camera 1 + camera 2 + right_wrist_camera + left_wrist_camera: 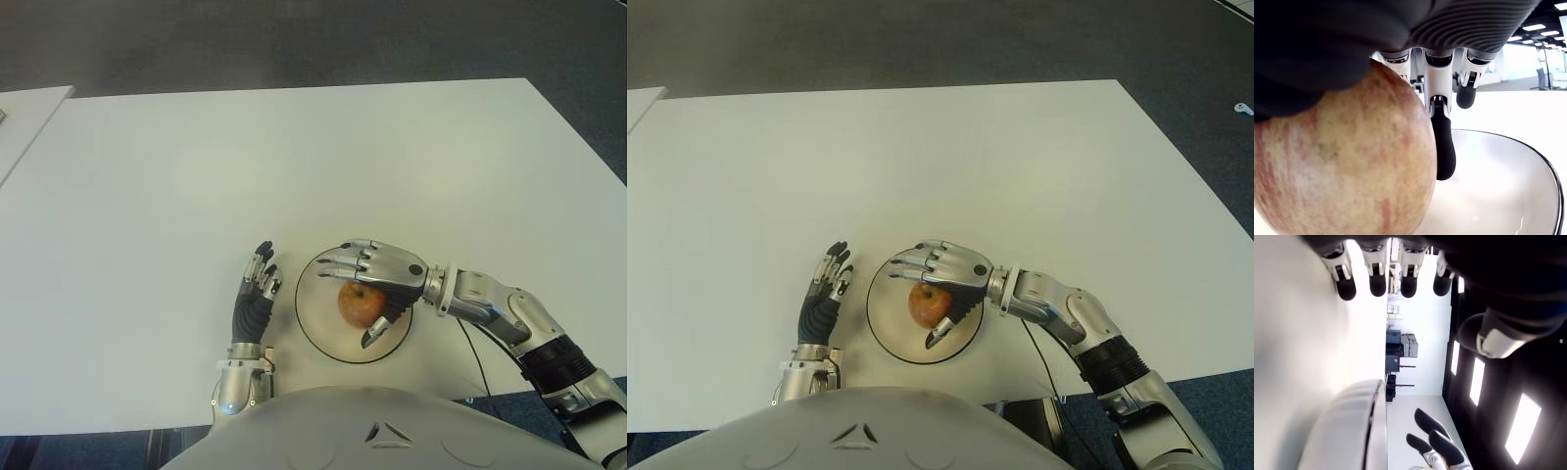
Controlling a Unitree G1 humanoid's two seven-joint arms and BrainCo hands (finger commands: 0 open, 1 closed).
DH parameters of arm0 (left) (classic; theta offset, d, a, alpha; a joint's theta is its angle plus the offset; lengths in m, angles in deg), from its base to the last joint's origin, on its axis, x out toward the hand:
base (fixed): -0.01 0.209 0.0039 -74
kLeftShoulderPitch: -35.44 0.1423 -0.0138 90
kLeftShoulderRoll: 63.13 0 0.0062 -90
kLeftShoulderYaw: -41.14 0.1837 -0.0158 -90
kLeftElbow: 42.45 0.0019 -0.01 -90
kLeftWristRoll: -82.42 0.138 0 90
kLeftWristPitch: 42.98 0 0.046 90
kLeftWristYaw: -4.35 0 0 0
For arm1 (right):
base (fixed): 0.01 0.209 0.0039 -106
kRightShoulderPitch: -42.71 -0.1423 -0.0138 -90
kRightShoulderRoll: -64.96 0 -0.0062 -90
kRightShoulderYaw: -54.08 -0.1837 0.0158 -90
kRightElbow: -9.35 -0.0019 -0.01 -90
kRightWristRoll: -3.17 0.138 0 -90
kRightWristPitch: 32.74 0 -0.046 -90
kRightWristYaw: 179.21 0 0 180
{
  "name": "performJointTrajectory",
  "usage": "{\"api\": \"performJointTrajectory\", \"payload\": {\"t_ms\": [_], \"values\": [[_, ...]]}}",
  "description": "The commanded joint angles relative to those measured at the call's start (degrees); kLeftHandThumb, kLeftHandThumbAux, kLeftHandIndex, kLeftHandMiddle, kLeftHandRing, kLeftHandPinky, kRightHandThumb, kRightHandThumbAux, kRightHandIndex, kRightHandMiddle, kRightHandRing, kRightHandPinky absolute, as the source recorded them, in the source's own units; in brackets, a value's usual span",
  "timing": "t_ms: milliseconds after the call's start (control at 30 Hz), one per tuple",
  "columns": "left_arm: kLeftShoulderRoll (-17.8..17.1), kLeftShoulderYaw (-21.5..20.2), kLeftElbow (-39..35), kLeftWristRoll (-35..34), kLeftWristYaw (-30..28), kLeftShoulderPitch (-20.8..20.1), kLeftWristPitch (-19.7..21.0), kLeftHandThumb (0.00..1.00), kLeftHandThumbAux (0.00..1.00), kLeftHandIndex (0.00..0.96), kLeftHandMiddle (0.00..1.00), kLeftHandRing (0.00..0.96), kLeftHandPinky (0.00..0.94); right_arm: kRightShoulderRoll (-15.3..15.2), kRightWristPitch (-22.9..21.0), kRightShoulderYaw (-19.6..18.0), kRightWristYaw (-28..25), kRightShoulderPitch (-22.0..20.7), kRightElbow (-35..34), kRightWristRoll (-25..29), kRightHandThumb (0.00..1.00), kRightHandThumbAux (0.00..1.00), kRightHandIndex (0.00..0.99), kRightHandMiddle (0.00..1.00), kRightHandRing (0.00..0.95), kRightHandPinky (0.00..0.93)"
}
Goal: Put the apples into the plate.
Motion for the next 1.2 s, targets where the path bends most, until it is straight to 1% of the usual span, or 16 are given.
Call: {"api": "performJointTrajectory", "payload": {"t_ms": [33, 300, 600, 867, 1067, 1200], "values": [[0.0, -0.2, 1.0, -0.1, 0.3, 0.1, 0.4, 0.0, 0.493, 0.0, 0.0, 0.0, 0.0, -0.5, 0.5, -0.6, 0.2, -0.2, -0.1, 0.7, 0.032, 0.251, 0.0, 0.0, 0.0, 0.0], [0.3, -0.1, 0.6, -0.7, 0.3, 0.2, 1.3, 0.0, 0.493, 0.0, 0.0, 0.0, 0.0, -0.5, 0.2, -0.5, -0.2, -0.2, -0.2, 0.7, 0.034, 0.258, 0.0, 0.0, 0.0, 0.0], [0.0, -0.1, 0.4, -0.3, 0.2, 0.3, 1.3, 0.0, 0.492, 0.0, 0.0, 0.0, 0.0, -0.5, 0.4, -0.2, -0.1, -0.8, 0.1, -0.2, 0.033, 0.256, 0.0, 0.0, 0.0, 0.0], [-0.2, -0.2, 1.0, 0.0, 0.3, 0.0, 0.2, 0.0, 0.497, 0.0, 0.0, 0.0, 0.0, -0.3, 0.7, -0.2, 0.8, -1.1, 0.4, -1.0, 0.039, 0.262, 0.0, 0.0, 0.0, 0.0], [0.2, -0.6, 1.6, 1.7, 1.7, -0.4, -0.6, 0.0, 0.496, 0.0, 0.0, 0.0, 0.0, -0.6, 0.8, -0.1, 0.2, -1.2, 0.1, -0.5, 0.036, 0.267, 0.0, 0.0, 0.0, 0.0], [0.3, -0.4, 2.0, 1.0, 1.4, -0.5, -1.2, 0.0, 0.493, 0.0, 0.0, 0.0, 0.0, -0.6, 0.4, 0.0, -0.2, -1.1, 0.2, -0.5, 0.033, 0.268, 0.0, 0.0, 0.0, 0.0]]}}
